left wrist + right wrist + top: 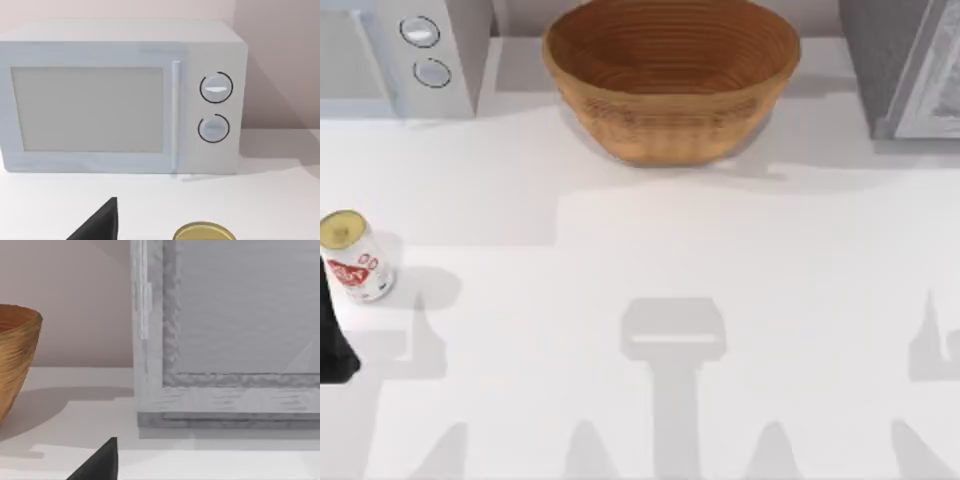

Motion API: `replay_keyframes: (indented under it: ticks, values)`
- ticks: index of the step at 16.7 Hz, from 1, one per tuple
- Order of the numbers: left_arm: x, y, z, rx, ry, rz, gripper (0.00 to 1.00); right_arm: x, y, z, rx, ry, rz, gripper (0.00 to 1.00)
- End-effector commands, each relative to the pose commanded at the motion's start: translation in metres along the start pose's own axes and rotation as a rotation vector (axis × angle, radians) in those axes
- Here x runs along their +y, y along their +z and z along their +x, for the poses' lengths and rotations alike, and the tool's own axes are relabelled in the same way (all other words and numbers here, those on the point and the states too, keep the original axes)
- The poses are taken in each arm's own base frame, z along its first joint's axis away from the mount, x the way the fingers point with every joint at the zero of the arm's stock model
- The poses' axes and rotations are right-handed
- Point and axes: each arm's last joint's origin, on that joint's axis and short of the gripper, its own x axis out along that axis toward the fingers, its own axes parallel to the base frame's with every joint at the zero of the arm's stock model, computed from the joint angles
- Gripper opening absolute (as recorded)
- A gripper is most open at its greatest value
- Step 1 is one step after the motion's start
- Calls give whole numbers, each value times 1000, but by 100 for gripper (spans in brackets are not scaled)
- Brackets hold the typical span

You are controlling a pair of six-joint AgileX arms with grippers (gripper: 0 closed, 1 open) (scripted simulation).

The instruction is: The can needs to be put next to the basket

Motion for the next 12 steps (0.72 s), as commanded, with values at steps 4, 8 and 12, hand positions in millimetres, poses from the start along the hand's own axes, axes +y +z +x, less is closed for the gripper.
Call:
replay_keyframes:
  ticks: [4, 8, 12]
  values:
    - [0, 5, 0, 26, -3, 17, 100, 0, 0, 0, 0, 0, 0, 100]
    - [0, 39, 5, 171, -15, 108, 100, 0, 0, 0, 0, 0, 0, 100]
    - [1, 81, 35, 449, -60, 247, 100, 0, 0, 0, 0, 0, 0, 100]
